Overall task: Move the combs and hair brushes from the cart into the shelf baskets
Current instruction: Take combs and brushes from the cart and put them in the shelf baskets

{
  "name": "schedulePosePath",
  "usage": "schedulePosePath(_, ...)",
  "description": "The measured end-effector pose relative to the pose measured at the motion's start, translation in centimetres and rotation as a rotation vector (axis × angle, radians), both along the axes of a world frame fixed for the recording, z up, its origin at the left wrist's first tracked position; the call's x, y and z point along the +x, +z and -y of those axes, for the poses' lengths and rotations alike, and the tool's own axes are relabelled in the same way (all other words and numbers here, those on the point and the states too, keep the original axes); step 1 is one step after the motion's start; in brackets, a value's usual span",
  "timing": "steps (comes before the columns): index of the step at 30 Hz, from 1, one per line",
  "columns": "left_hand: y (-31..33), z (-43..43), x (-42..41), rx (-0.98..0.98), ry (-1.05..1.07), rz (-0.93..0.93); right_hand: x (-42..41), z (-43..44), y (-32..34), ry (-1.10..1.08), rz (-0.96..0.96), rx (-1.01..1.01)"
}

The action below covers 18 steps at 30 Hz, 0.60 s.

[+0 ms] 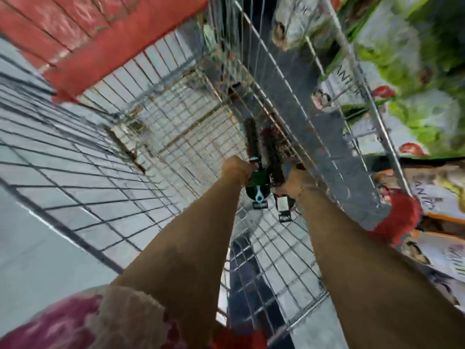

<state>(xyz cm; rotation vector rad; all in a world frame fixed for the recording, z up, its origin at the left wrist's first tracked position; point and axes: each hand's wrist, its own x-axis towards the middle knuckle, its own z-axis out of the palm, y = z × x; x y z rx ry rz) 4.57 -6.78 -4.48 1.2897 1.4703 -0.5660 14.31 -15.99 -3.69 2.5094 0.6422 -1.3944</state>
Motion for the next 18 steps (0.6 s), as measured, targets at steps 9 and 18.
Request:
schedulePosePath(9, -2.6, 3.0, 1.4, 0.163, 0.145, 0.021, -0.1, 1.1, -2.4, -0.238, -0.019, 0.208)
schedulePosePath(18, -2.5, 0.6, -3.3, 0.063, 0.762, 0.059, -4.2, 0.8, -2.6, -0.061, 0.085, 0.235)
